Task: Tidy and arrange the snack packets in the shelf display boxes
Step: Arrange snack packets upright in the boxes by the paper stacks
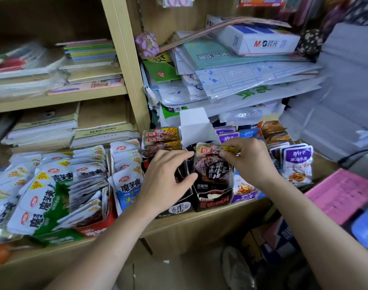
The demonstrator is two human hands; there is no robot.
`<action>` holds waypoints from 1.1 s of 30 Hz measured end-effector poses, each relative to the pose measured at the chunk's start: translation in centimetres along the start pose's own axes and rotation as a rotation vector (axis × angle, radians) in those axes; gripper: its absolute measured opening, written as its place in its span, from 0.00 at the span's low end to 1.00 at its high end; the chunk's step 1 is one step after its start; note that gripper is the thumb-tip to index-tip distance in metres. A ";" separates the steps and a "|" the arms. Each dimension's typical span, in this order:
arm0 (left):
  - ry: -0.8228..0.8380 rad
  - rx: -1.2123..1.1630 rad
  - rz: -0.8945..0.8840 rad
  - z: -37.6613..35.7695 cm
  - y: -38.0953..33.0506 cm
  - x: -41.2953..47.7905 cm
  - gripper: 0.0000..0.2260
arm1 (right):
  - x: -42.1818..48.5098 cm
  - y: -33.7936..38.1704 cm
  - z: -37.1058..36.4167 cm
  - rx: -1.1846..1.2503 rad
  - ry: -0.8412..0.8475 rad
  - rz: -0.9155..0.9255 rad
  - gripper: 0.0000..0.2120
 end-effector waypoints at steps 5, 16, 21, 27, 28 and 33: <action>0.049 -0.048 0.084 -1.8 0.8 0.6 0.29 | 0.4 0.2 0.2 0.015 -0.041 -0.014 0.06; 0.017 -0.375 0.175 -1.7 -0.2 2.4 0.07 | -0.5 -0.4 2.5 0.476 -0.101 -0.142 0.03; -0.119 -0.418 0.263 -1.2 0.7 2.7 0.09 | -0.5 -0.4 2.0 0.536 0.039 -0.140 0.16; -0.290 -0.715 0.511 0.2 2.6 1.9 0.08 | -0.7 -2.8 -0.1 0.217 0.187 -0.200 0.31; -0.296 -0.731 0.528 0.4 2.5 1.8 0.07 | -0.6 -2.7 -0.7 0.176 0.222 -0.193 0.31; -0.455 -0.743 0.574 2.5 3.0 0.7 0.07 | 0.2 -2.1 -2.2 0.130 0.183 -0.196 0.25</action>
Point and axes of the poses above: each hand's wrist, its own x-axis towards the middle knuckle, its own z-axis out of the back of the hand, y = z × x, the point moved 8 cm from there along x, towards the middle knuckle, and after that the axes turned 4 degrees about x, right-handed, at the moved point
